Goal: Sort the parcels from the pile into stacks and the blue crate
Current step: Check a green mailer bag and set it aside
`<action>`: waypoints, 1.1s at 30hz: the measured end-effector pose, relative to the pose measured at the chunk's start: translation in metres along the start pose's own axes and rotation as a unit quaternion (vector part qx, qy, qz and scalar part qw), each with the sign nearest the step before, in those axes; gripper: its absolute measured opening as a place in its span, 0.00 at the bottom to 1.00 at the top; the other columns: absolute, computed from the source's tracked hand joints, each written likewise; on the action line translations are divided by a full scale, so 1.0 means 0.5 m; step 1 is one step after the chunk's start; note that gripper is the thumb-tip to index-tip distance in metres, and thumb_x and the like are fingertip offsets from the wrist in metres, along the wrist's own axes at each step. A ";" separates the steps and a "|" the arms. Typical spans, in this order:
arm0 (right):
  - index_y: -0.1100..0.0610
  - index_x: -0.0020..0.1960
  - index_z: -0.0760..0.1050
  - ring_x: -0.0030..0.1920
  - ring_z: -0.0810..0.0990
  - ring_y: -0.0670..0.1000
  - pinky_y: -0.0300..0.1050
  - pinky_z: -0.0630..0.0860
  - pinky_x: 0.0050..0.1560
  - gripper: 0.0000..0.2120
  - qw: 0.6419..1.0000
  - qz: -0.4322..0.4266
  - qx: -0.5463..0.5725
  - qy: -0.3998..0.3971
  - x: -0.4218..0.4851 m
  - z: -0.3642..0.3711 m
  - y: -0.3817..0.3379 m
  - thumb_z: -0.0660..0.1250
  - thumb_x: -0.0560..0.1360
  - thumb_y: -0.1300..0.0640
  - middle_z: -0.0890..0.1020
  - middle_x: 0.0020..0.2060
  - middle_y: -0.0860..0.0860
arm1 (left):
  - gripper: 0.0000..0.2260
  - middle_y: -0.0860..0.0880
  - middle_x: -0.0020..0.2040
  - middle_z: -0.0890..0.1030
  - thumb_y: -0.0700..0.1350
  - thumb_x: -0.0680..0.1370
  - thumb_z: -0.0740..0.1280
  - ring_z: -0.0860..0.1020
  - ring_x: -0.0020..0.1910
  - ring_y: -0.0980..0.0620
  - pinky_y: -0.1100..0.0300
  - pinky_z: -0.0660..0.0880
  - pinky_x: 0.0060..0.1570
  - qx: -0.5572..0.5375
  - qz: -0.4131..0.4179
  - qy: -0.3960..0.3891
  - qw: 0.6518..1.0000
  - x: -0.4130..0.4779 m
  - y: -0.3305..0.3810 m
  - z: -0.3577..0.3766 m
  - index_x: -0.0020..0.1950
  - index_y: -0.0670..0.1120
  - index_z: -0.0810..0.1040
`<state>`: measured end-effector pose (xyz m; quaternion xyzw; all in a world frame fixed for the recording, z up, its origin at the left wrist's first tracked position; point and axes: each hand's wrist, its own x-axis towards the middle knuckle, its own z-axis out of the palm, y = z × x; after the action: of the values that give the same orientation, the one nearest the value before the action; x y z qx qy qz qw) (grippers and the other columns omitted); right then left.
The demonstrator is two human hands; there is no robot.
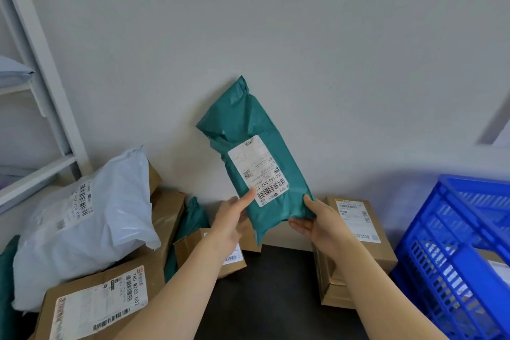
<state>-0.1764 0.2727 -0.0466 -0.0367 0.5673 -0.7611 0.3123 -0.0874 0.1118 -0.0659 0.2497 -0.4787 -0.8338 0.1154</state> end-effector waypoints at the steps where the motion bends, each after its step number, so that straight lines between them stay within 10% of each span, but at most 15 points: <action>1: 0.57 0.54 0.74 0.36 0.85 0.54 0.46 0.83 0.39 0.06 1.000 0.009 0.004 -0.003 -0.002 0.000 0.001 0.60 0.81 0.57 0.83 0.46 0.58 | 0.29 0.46 0.59 0.82 0.52 0.65 0.74 0.79 0.58 0.46 0.51 0.78 0.52 -0.019 -0.001 -0.020 1.000 -0.001 -0.002 0.000 0.65 0.47 0.75; 11: 0.53 0.62 0.75 0.56 0.78 0.52 0.50 0.78 0.56 0.13 0.957 -0.016 -0.287 0.051 -0.001 -0.015 0.028 0.61 0.81 0.51 0.79 0.55 0.51 | 0.30 0.50 0.56 0.83 0.43 0.62 0.80 0.81 0.55 0.48 0.52 0.78 0.54 0.062 0.061 -0.002 0.996 0.000 -0.018 -0.023 0.62 0.47 0.75; 20: 0.52 0.63 0.72 0.52 0.78 0.46 0.46 0.74 0.54 0.18 0.976 -0.062 -0.198 0.067 0.008 -0.006 0.016 0.68 0.76 0.48 0.79 0.55 0.46 | 0.26 0.50 0.53 0.83 0.30 0.65 0.76 0.82 0.51 0.51 0.60 0.78 0.44 0.204 0.000 -0.048 0.978 -0.006 -0.041 -0.039 0.58 0.49 0.75; 33: 0.64 0.49 0.78 0.44 0.80 0.53 0.50 0.77 0.52 0.10 0.980 -0.084 -0.124 0.133 0.013 -0.004 0.012 0.65 0.79 0.57 0.82 0.42 0.53 | 0.26 0.51 0.57 0.81 0.43 0.67 0.77 0.78 0.56 0.53 0.60 0.73 0.50 0.219 -0.001 -0.087 0.972 -0.007 -0.038 -0.023 0.63 0.48 0.73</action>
<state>-0.1797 0.2702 -0.0548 -0.0215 0.6884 -0.7067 0.1619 -0.0773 0.1147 -0.0856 0.1956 -0.6576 -0.7274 0.0149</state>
